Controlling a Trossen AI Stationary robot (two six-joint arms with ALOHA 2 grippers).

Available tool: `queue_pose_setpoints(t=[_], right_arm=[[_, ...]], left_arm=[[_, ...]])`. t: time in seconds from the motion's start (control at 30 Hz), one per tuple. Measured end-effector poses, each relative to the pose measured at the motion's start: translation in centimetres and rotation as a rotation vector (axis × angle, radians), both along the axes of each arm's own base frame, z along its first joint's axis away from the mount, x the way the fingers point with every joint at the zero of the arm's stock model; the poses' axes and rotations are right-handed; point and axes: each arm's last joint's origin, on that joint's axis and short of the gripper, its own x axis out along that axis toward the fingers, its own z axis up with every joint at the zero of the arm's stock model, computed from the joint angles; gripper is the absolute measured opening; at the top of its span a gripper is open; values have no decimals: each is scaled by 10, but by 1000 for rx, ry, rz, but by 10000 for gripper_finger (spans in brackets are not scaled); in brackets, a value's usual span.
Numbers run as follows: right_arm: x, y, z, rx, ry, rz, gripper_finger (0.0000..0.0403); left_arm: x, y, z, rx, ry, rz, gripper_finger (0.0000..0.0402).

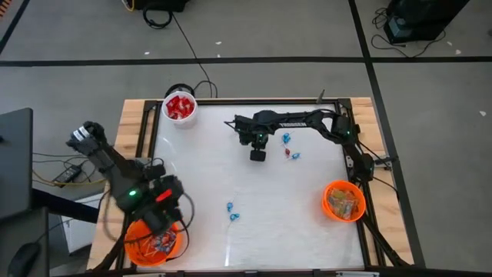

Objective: Sort candy by brand, put in halloween buckets
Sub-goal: Put the green sucker into the left orange bucket

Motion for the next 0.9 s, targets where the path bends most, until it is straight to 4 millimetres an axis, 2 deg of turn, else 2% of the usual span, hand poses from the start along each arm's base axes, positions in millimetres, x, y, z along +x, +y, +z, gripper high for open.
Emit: queue_pose_setpoints(t=[0.1, 0.2, 0.37, 0.5, 0.67, 0.9], right_arm=[[-6, 8, 0, -1, -13, 19, 12], [-21, 15, 3, 16, -47, 24, 12], [-62, 26, 23, -8, -231, -20, 12], [-98, 38, 35, -39, -393, -105, 12], [-128, 53, 50, -61, -579, -198, 13], [-151, 60, 75, -51, -702, -292, 22]], left_arm=[[17, 16, -15, 50, 2, 15, 182], [36, 30, -33, 63, -11, 1, 182], [68, 57, -55, 69, -96, -15, 182], [91, 87, -64, 100, -183, -16, 182], [115, 142, -69, 102, -323, 26, 182], [132, 227, -85, 104, -466, 134, 182]])
